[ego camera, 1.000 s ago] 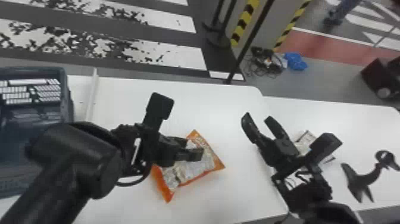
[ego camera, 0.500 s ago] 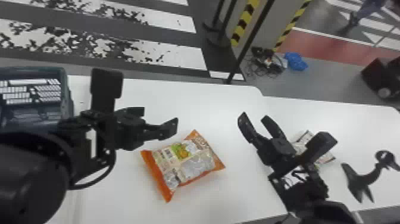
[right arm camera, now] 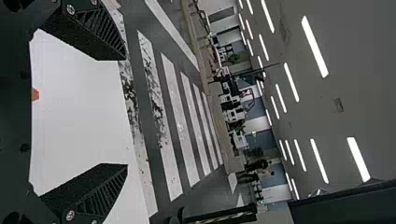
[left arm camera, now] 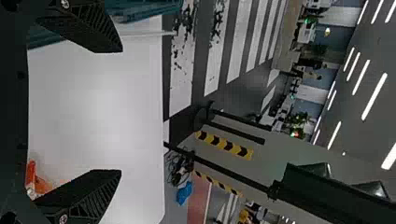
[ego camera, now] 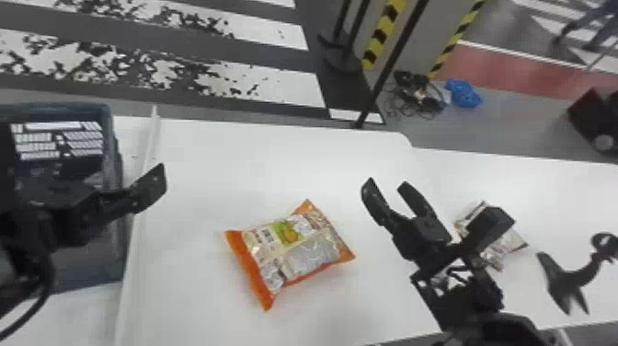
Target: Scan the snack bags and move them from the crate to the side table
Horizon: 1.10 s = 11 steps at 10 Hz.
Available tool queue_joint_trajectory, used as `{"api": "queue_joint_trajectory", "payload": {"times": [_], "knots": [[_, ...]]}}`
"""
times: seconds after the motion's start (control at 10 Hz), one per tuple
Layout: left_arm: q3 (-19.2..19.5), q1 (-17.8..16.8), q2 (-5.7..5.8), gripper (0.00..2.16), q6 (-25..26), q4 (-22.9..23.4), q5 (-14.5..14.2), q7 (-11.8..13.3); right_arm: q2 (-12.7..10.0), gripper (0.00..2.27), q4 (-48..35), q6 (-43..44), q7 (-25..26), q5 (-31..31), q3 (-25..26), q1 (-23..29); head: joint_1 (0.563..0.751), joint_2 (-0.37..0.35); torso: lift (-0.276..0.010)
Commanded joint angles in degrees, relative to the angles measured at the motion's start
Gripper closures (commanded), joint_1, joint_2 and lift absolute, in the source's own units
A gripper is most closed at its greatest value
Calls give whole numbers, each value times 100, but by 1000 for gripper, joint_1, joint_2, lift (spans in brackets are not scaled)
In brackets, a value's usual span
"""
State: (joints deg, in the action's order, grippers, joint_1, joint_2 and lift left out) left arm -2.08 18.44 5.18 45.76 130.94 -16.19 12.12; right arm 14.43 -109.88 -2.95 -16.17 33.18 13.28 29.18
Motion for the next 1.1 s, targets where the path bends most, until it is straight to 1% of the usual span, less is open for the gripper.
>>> {"api": "queue_joint_trajectory", "payload": {"times": [0.0, 0.1, 0.2, 0.3, 0.4, 0.5, 0.6, 0.7, 0.8, 0.9, 1.0], "knots": [[393, 511, 88, 70, -361, 423, -15, -70, -28, 110, 45, 0, -1, -48, -98, 0, 695, -260, -87], [551, 714, 176, 70, -677, 511, -15, -122, -37, 110, 89, 17, -18, -57, -133, 0, 695, -239, -87], [727, 907, 203, 70, -695, 617, 2, -237, -37, 110, 151, 35, -62, -57, -203, -9, 695, -201, -87], [946, 1118, 220, 70, -976, 599, -7, -342, -45, 110, 186, 70, -62, -66, -247, -9, 695, -165, -87], [1140, 1241, 247, 70, -1064, 485, -7, -351, -45, 110, 230, 35, -88, -92, -274, -9, 695, -145, -87], [1184, 1320, 361, 70, -1380, 327, -7, -360, -45, 103, 186, -563, -291, -92, -265, -35, 695, -107, -87], [1201, 1390, 449, 70, -1556, 248, 11, -369, -80, 107, 98, -861, -378, -92, -326, -70, 695, -70, -87], [1219, 1452, 484, 70, -1609, 230, 11, -369, -177, 107, -51, -1213, -378, -145, -432, -132, 695, -50, -87], [1219, 1496, 545, 70, -1609, 256, 11, -369, -265, 124, -69, -1442, -370, -329, -643, -264, 695, -16, -87], [1201, 1522, 669, 70, -1609, 274, 2, -369, -397, 856, -60, -1512, -378, -417, -757, -378, 695, 19, -87], [1192, 1522, 774, 70, -1609, 274, -24, -369, -476, 2020, -69, -1705, -299, -549, -898, -457, 695, 50, -87]]}}
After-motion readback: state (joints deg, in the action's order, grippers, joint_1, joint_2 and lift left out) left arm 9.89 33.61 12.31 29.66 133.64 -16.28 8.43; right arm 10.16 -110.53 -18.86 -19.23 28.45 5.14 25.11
